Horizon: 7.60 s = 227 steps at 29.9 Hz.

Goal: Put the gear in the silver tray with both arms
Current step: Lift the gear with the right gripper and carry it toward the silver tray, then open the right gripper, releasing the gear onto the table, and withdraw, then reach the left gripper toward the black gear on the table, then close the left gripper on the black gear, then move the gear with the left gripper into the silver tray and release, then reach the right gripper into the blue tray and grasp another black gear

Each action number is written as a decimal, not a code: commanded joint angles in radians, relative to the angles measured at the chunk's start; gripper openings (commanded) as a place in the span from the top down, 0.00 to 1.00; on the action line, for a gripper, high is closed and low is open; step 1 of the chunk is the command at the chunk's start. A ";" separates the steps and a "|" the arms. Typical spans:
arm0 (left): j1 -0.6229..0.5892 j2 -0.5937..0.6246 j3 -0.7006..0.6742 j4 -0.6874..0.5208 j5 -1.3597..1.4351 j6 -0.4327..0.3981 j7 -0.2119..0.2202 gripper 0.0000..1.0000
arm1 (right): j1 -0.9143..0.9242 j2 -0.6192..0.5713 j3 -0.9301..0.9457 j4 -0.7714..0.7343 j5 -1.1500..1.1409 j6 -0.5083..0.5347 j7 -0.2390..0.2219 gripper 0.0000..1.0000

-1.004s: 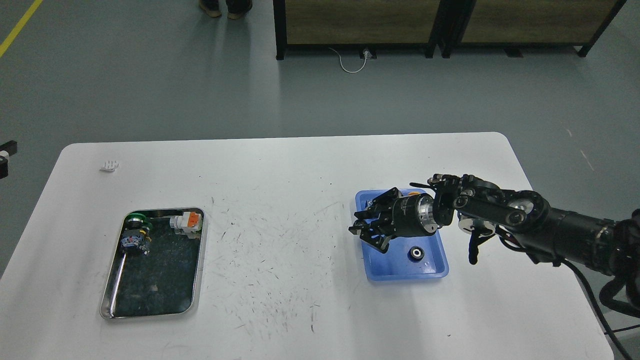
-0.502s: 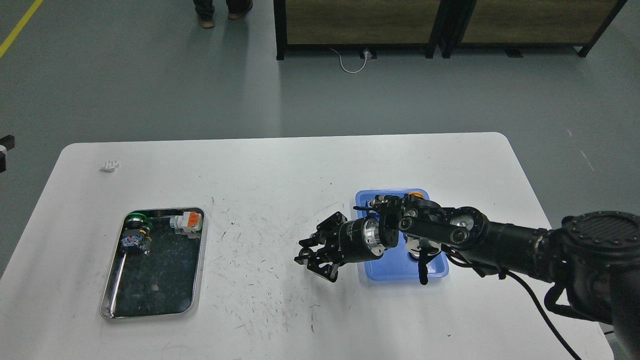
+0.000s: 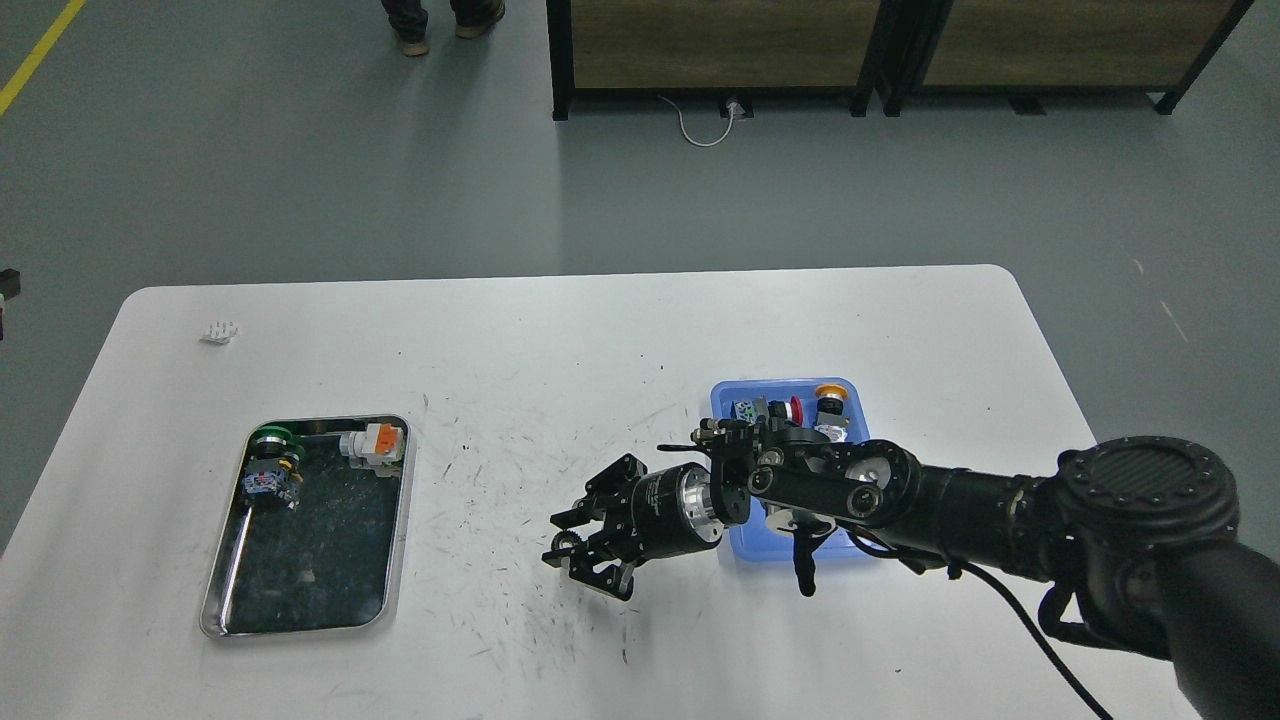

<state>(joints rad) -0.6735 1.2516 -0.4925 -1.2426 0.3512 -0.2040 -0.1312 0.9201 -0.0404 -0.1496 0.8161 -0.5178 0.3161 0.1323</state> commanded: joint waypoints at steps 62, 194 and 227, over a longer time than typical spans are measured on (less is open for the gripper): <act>0.150 -0.716 0.173 -0.109 0.403 0.024 -0.116 0.01 | 0.112 -0.713 0.541 -0.126 0.070 -0.043 0.026 0.18; 0.364 -0.512 0.226 0.015 0.269 0.259 -0.211 0.24 | 0.097 -0.656 0.463 -0.076 0.050 -0.058 0.027 0.16; -0.064 -0.379 0.028 0.179 0.006 0.236 -0.041 0.02 | 0.049 -0.707 -0.008 0.252 -0.016 0.071 0.017 0.15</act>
<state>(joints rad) -0.7246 0.8784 -0.4634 -1.1063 0.3576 0.0327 -0.1690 0.9725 -0.7675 -0.1298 1.0754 -0.5134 0.3860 0.1480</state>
